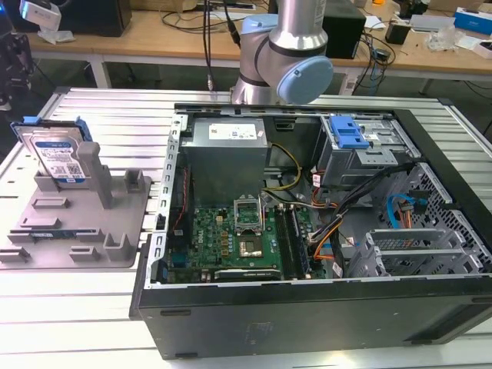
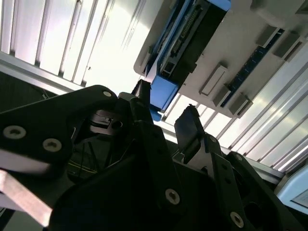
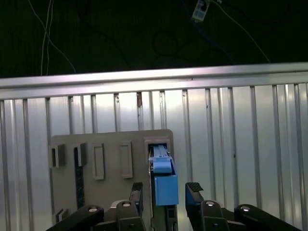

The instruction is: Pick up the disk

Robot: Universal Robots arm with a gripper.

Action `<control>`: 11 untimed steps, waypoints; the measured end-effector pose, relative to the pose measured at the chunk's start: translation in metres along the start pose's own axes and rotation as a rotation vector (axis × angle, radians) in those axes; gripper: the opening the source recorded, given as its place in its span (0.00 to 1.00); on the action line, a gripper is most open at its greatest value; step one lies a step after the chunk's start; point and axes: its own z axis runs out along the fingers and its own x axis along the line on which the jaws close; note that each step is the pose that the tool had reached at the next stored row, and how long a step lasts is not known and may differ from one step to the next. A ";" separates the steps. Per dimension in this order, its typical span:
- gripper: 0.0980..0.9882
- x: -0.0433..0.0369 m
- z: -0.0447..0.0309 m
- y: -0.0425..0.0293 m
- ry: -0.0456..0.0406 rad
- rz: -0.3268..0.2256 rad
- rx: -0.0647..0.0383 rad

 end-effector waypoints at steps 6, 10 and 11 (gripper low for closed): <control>0.43 -0.0001 0.0081 -0.0028 -0.0005 0.000 0.010; 0.43 -0.0005 0.0123 -0.0027 -0.0008 0.000 0.014; 0.43 -0.0010 0.0131 -0.0024 -0.0008 0.000 0.015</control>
